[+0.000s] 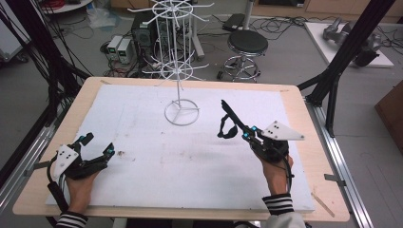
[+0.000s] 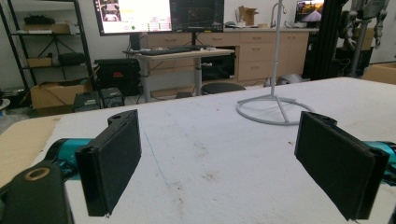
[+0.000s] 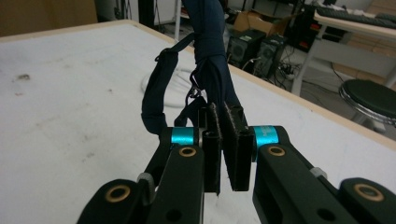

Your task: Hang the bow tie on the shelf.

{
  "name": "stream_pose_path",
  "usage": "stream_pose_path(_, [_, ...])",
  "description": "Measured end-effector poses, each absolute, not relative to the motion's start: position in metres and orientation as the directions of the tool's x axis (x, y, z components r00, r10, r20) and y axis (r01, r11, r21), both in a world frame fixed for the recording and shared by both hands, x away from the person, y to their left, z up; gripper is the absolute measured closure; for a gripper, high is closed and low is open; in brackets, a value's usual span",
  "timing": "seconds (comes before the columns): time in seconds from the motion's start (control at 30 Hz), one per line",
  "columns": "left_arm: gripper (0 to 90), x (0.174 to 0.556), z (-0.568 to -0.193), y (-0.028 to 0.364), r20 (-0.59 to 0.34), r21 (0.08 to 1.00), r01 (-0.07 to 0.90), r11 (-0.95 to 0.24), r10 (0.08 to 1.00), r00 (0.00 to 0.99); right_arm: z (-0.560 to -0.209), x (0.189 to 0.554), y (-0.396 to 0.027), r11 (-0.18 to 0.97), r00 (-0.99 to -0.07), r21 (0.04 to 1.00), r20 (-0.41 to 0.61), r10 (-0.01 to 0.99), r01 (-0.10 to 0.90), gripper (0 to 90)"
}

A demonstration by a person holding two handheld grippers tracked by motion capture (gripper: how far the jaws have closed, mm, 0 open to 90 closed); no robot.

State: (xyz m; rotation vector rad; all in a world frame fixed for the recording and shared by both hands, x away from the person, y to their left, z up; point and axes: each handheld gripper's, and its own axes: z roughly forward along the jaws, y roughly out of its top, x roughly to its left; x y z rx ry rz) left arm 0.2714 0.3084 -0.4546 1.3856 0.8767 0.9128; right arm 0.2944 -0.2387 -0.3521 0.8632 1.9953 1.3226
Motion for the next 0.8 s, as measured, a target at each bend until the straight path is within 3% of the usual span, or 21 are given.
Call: stream_pose_path(0.8, [14.9, 0.272, -0.455, 0.308, 0.021, 1.000, -0.016, -0.016, 0.913, 0.408, -0.324, 0.310, -0.184, 0.235, -0.683, 0.967, -0.104, 0.723, 0.102, 86.3])
